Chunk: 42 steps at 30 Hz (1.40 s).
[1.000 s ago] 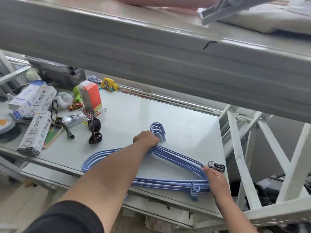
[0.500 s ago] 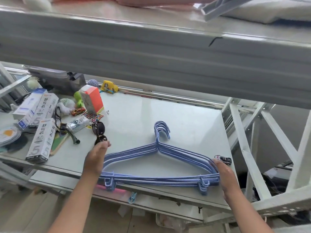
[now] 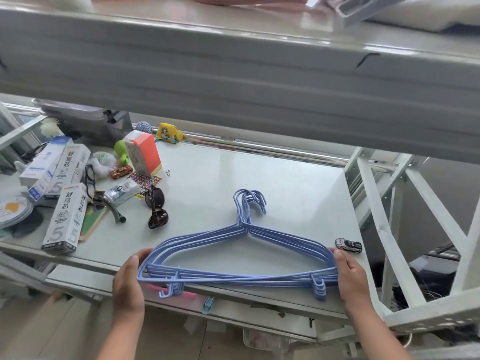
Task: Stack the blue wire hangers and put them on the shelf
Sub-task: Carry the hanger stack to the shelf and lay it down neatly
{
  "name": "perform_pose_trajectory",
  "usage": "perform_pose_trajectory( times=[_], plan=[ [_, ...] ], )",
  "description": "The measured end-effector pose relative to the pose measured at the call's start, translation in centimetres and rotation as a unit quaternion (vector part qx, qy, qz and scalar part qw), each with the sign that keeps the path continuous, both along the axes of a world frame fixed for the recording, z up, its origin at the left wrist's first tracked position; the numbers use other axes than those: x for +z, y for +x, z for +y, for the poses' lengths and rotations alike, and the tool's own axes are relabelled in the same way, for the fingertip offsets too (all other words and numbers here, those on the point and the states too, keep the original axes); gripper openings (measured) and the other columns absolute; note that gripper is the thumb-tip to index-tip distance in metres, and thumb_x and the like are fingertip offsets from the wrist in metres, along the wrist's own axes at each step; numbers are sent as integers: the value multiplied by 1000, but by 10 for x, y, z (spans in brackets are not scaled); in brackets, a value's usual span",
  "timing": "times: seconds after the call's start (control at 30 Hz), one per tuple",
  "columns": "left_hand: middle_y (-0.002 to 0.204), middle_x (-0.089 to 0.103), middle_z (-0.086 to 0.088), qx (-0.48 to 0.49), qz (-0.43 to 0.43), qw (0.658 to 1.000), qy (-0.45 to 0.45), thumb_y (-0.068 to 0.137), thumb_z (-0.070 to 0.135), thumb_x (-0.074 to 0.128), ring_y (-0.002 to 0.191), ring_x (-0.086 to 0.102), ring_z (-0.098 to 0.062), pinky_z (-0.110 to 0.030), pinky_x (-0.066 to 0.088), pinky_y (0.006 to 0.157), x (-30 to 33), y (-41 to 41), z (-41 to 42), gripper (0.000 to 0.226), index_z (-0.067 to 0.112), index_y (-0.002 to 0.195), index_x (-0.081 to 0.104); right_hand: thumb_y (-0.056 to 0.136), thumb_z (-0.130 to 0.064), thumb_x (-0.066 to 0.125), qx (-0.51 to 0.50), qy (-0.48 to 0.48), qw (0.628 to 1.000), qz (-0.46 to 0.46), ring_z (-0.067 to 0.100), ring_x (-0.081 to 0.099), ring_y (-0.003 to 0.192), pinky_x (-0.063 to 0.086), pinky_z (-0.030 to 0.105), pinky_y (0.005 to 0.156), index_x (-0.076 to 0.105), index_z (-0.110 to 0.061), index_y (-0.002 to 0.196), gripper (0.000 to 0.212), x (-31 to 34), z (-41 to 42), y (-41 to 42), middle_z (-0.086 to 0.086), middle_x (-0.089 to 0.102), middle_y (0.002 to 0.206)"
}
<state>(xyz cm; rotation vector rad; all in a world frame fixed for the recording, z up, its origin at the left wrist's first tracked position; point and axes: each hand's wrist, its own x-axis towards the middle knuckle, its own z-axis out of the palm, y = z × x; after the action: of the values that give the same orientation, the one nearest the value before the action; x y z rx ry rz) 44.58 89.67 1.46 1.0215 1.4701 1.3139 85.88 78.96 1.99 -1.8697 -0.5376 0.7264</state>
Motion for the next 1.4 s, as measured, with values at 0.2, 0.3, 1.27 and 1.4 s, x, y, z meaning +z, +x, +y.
perform_pose_trajectory(
  times=[0.2,0.3,1.27,1.4],
  plan=[
    [100,69,-12,-3,20,1000,-11,97,22,38,92,63,-28,-37,50,76,10,18,22,34,8,103,69,118,-20,46,16,7,1000,-20,18,67,109,44,38,107,71,-8,127,30,-3,-5,0,1,74,113],
    [96,66,-12,-14,48,999,-6,100,15,39,92,60,-27,-31,47,76,13,23,28,30,5,99,68,114,-16,54,25,14,999,-17,22,63,112,46,34,98,69,-8,127,21,-2,-6,1,2,71,112],
    [91,73,-16,110,-47,993,-13,86,27,40,81,66,-25,-33,51,73,12,38,36,42,7,85,76,113,-13,51,-116,39,991,47,22,61,123,43,36,110,76,-2,129,32,8,-5,-29,6,70,120],
    [82,72,-14,120,-38,992,-25,82,26,41,83,66,-31,-36,51,72,15,40,47,38,15,72,76,111,-9,51,-125,29,991,41,23,61,117,43,36,105,78,-7,117,28,8,-7,-34,8,71,114]
  ],
)
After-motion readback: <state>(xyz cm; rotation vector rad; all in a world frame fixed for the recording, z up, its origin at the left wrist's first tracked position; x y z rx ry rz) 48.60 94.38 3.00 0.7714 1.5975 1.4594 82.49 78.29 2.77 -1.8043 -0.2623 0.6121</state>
